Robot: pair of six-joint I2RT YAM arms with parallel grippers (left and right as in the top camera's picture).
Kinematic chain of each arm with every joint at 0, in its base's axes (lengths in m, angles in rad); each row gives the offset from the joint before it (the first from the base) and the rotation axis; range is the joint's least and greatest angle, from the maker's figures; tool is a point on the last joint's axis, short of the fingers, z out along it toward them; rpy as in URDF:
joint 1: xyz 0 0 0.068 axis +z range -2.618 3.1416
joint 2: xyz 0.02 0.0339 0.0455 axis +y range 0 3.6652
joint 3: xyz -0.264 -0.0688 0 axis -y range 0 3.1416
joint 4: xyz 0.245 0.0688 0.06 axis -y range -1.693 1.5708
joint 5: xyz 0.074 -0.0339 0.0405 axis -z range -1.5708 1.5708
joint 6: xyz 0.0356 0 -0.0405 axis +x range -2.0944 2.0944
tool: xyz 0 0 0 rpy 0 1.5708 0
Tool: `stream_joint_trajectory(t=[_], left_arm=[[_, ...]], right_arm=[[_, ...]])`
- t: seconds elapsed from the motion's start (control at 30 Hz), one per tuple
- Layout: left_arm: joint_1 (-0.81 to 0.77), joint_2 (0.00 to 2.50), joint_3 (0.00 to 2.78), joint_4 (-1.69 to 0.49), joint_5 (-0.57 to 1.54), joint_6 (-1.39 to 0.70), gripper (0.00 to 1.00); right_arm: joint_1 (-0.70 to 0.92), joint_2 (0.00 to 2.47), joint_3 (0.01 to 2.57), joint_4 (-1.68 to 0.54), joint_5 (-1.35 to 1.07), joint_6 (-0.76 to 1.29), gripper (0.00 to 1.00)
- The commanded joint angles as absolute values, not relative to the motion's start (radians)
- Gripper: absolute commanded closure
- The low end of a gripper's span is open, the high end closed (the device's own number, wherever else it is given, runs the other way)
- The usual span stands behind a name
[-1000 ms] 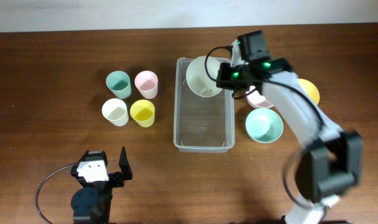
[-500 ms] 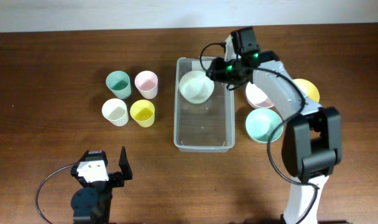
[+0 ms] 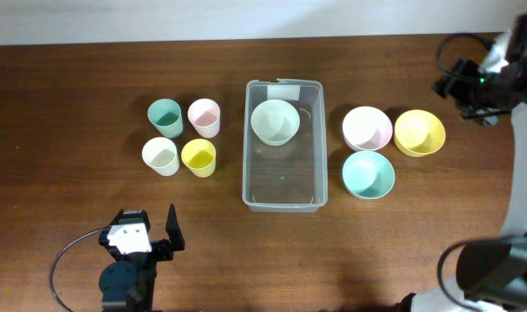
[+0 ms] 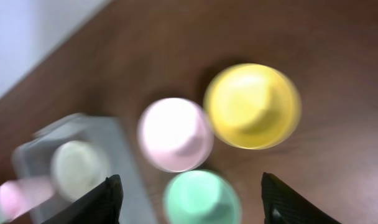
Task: Pack container
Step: 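Lift the white bowl and lower it into the clear container, then move the right gripper to the yellow bowl and grasp its rim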
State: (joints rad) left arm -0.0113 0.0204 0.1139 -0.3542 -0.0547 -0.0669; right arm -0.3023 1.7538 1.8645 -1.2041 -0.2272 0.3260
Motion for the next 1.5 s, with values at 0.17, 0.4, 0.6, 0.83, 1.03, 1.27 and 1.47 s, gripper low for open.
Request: stream_joint_trajectory(t=[0.17,0.4,0.6,0.83,1.03,1.27,1.47], left_arm=[[-0.015,0.012,0.108,-0.353,-0.041,-0.052,0.0],[-0.015,0.012,0.108,-0.352,-0.041,-0.052,0.0],[-0.015,0.012,0.108,-0.352,-0.041,-0.052,0.0],[-0.015,0.012,0.108,-0.353,-0.041,-0.052,0.0],[-0.015,0.012,0.108,-0.353,-0.041,-0.052,0.0],[-0.015,0.012,0.108,-0.352,-0.041,-0.052,0.0],[-0.015,0.012,0.108,-0.352,-0.041,-0.052,0.0]], right_arm=[[-0.41,1.996,1.68,-1.092,-0.196,0.291,0.33],[-0.447,2.165,1.673,-1.044,-0.197,0.292,0.36],[-0.466,2.201,1.673,-1.001,-0.201,0.292,0.58],[-0.467,2.2,1.673,-0.975,-0.201,0.291,0.96],[-0.467,2.168,1.673,-0.979,-0.286,0.258,0.96],[-0.468,2.088,1.673,-0.972,-0.333,0.235,0.96],[-0.468,2.083,1.672,-0.98,-0.333,0.235,0.96]])
